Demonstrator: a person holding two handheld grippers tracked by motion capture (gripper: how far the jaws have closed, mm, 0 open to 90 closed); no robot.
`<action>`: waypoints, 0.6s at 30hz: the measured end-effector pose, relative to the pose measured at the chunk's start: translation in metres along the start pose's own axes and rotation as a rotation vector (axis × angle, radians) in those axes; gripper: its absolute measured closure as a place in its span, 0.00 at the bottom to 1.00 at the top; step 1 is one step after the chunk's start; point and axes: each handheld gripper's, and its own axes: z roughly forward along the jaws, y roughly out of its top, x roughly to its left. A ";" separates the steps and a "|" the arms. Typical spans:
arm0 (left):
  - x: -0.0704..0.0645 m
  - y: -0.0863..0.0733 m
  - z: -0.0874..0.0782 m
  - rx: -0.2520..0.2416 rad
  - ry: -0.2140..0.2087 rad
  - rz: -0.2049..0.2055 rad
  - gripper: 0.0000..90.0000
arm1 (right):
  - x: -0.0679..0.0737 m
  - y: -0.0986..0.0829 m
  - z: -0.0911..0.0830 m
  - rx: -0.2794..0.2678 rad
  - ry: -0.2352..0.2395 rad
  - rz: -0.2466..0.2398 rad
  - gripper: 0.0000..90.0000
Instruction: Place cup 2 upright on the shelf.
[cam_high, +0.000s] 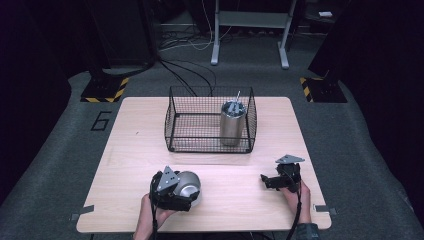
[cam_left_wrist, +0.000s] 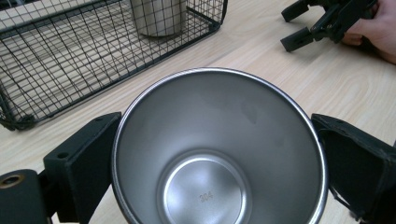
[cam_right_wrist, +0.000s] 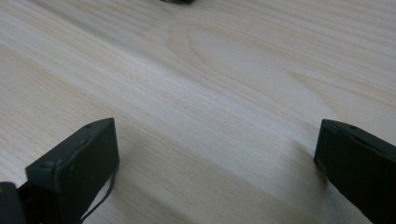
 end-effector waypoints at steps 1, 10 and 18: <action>0.001 0.001 0.000 -0.002 0.004 0.004 0.07 | 0.000 0.000 0.000 0.004 0.000 -0.001 0.00; 0.010 0.011 -0.001 -0.013 0.012 0.006 0.07 | 0.000 0.000 0.000 0.006 0.001 -0.002 0.00; 0.019 0.020 0.002 -0.010 0.008 0.009 0.07 | 0.000 0.000 0.000 0.000 0.000 0.000 0.00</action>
